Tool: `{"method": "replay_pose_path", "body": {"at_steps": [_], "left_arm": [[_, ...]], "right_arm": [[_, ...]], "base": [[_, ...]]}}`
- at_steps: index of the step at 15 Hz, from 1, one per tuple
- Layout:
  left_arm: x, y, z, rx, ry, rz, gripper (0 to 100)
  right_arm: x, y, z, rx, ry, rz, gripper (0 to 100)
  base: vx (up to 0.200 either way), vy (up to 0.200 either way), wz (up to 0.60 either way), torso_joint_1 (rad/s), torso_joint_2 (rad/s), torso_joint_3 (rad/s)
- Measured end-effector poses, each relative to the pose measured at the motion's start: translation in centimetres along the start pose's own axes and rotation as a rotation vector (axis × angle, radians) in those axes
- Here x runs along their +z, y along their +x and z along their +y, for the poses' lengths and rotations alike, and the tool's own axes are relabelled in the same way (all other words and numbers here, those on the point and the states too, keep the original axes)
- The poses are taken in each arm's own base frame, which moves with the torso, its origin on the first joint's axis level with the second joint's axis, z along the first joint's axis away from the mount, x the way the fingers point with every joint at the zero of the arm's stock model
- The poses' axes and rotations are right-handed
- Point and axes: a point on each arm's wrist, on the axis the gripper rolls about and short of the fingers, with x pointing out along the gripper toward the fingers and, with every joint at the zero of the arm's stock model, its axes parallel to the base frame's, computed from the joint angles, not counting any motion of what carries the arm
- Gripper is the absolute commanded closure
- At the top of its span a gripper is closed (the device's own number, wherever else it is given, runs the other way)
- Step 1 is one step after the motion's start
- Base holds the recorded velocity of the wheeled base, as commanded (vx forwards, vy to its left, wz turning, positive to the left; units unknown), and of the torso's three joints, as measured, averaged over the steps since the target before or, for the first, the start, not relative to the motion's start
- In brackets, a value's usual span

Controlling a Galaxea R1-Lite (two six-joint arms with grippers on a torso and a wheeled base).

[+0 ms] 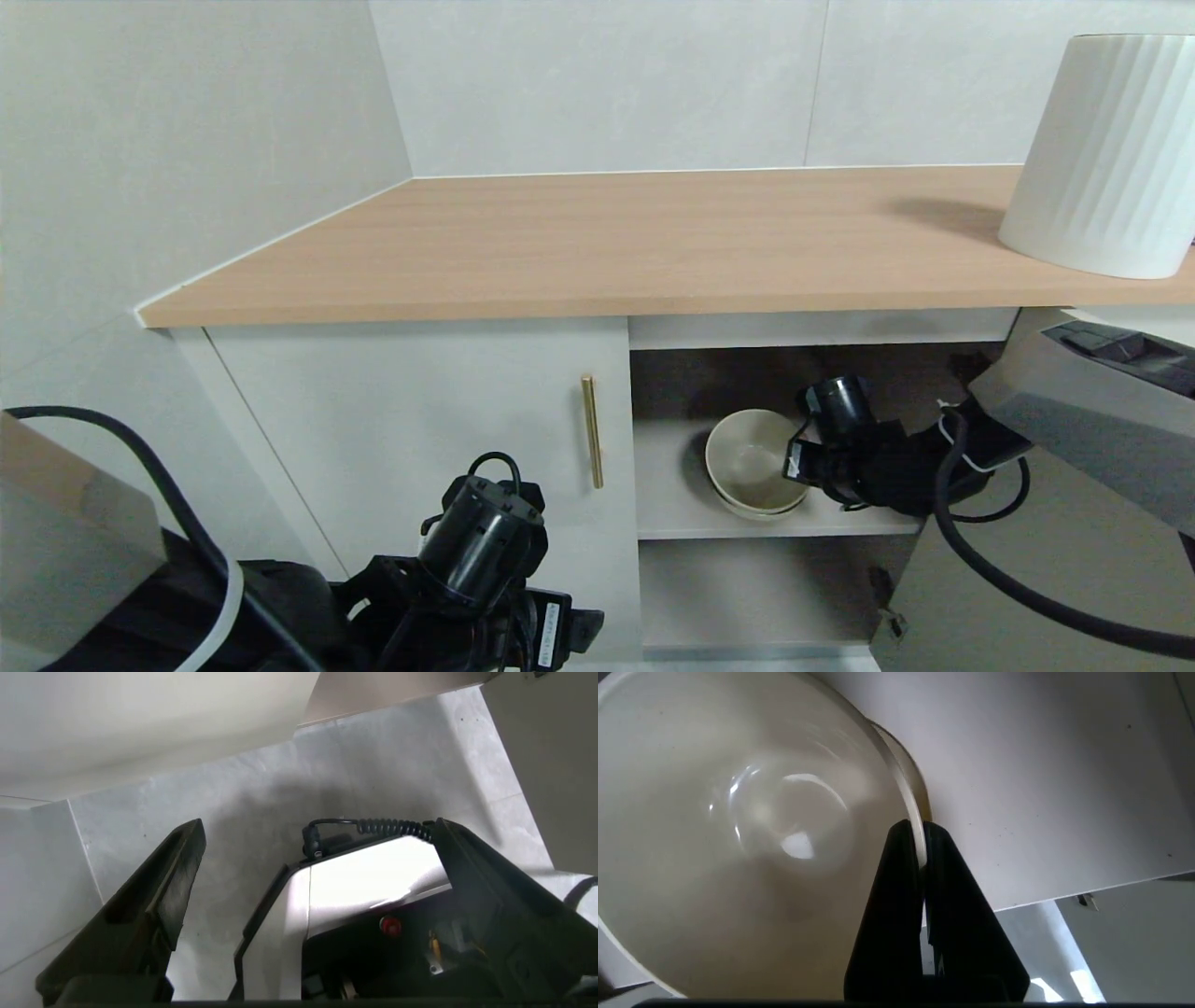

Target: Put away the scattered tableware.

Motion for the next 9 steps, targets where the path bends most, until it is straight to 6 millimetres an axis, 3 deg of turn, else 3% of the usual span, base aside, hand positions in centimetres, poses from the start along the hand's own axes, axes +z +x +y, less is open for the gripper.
{"method": "replay_pose_path", "body": {"at_steps": [5,6,9], "left_arm": [[0.03,0.0,-0.01,0.002,0.0,-0.002,0],[0.04,0.0,-0.01,0.001,0.0,-0.002,0],[0.04,0.0,-0.01,0.001,0.0,-0.002,0]], "right_arm": [[-0.11,0.23,0.05,-0.002,-0.002,0.002,100],[-0.1,0.25,0.02,-0.003,-0.001,0.001,0],[-0.12,0.25,0.05,-0.002,-0.001,0.002,0]], "base": [[0.0,0.0,0.0,0.0,0.0,0.0],[0.0,0.0,0.0,0.0,0.0,0.0],[0.0,0.0,0.0,0.0,0.0,0.0]]}}
